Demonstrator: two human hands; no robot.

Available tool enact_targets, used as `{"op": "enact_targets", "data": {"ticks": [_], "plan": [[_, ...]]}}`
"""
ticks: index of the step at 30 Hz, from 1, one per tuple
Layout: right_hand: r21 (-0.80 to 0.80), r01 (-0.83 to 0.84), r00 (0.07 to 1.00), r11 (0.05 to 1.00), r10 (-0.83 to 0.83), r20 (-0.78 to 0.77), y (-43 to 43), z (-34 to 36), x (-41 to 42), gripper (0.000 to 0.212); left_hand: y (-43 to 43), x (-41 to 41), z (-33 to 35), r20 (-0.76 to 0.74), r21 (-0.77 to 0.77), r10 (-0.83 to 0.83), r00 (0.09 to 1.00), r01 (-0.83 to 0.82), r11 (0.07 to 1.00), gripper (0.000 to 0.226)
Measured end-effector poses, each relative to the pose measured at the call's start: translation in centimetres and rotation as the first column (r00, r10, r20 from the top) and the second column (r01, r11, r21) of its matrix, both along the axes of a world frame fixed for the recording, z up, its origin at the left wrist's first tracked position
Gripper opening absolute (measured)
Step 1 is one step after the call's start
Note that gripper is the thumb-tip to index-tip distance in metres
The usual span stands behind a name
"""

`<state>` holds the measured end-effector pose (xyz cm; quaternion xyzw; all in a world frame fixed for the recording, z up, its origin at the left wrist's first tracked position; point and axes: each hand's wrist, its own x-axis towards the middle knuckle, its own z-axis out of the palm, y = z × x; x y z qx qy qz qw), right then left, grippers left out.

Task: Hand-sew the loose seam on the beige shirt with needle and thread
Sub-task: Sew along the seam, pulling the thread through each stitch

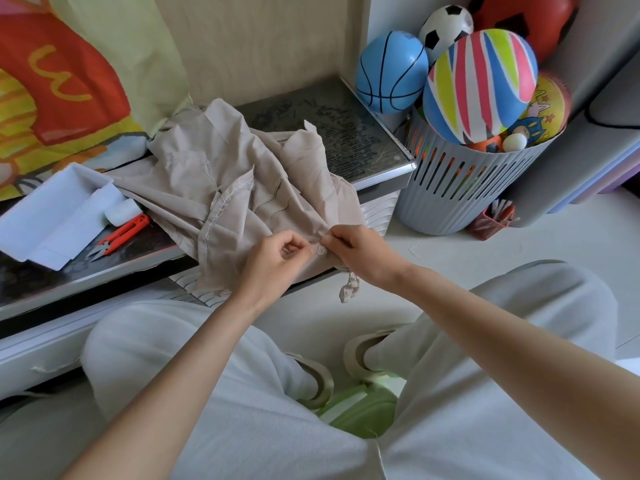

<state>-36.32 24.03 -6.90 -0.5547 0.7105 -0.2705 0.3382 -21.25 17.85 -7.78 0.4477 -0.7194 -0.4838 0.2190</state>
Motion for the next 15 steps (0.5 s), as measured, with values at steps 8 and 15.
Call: {"op": "enact_targets", "data": {"ticks": [8, 15], "plan": [[-0.366, 0.132, 0.985, 0.921, -0.164, -0.057, 1.1, -0.9, 0.4, 0.023, -0.3, 0.0, 0.1, -0.092, 0.086, 0.061, 0.994, -0.054, 0.995, 0.012], [-0.031, 0.246, 0.922, 0.969, -0.224, 0.316, 0.8, -0.4, 1.5, 0.028, -0.1, -0.2, 0.4, -0.125, 0.045, 0.004, 0.992, 0.001, 0.999, 0.021]]}}
